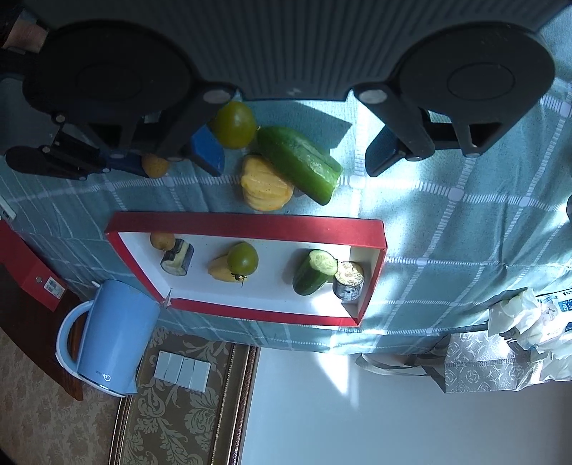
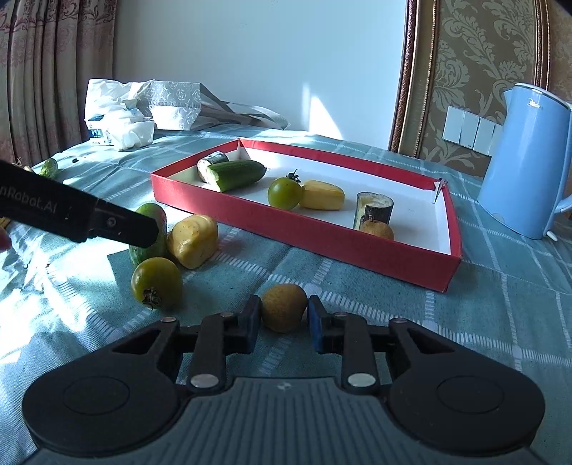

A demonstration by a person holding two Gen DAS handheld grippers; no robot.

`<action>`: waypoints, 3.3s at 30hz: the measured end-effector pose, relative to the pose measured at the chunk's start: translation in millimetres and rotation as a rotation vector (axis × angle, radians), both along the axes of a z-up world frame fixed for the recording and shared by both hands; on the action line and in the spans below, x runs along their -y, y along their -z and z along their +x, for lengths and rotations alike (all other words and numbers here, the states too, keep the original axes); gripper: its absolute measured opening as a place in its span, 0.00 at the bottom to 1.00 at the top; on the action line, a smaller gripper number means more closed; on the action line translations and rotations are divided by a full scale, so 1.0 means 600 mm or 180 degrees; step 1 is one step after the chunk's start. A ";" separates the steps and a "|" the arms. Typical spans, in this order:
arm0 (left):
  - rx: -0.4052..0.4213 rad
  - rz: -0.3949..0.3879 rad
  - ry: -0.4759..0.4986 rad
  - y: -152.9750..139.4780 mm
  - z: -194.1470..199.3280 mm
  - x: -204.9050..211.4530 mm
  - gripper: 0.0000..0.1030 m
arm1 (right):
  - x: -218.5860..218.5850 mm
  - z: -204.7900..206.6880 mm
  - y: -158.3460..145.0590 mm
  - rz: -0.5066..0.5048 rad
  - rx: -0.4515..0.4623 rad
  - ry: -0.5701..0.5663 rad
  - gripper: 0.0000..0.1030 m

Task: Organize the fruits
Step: 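Move right tool to brown kiwi while left tool moves to green cucumber, then grasp green cucumber with left tool while right tool closes on kiwi, then lift cucumber with left tool while right tool holds kiwi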

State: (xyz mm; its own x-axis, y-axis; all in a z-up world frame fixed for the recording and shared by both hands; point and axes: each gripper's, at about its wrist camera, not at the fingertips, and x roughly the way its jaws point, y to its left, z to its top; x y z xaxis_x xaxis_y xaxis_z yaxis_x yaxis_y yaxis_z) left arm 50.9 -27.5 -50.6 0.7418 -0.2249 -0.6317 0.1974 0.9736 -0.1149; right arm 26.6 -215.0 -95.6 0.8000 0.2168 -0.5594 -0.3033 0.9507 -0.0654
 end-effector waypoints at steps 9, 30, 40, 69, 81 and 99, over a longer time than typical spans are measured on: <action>-0.0126 0.0317 -0.0245 0.015 0.029 0.017 0.82 | 0.002 -0.002 0.001 0.0025 -0.0009 0.0006 0.27; -0.0252 0.0345 -0.0434 0.035 0.035 0.027 0.85 | 0.004 -0.002 0.000 0.0039 -0.0017 0.0002 0.27; -0.0199 0.0340 -0.0595 0.030 0.009 0.013 0.83 | 0.004 -0.002 0.000 0.0039 -0.0017 0.0003 0.27; -0.0160 0.0339 -0.0439 0.037 0.022 0.005 0.72 | 0.004 -0.004 0.000 0.0051 -0.0030 0.0024 0.27; 0.0015 0.0425 -0.0299 0.058 0.021 0.002 0.55 | 0.004 -0.004 -0.001 0.0047 -0.0025 0.0024 0.27; 0.0205 0.0474 -0.0120 0.063 0.011 0.017 0.29 | 0.005 -0.012 -0.002 0.0081 -0.0008 0.0041 0.25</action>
State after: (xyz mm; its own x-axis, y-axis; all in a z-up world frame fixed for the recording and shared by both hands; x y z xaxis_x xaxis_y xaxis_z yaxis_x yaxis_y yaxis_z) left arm 57.8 -37.6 -88.4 0.7880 -0.1036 -0.6070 0.1627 0.9857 0.0429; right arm 19.5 -217.9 -94.3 0.8014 0.2206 -0.5559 -0.2910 0.9559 -0.0402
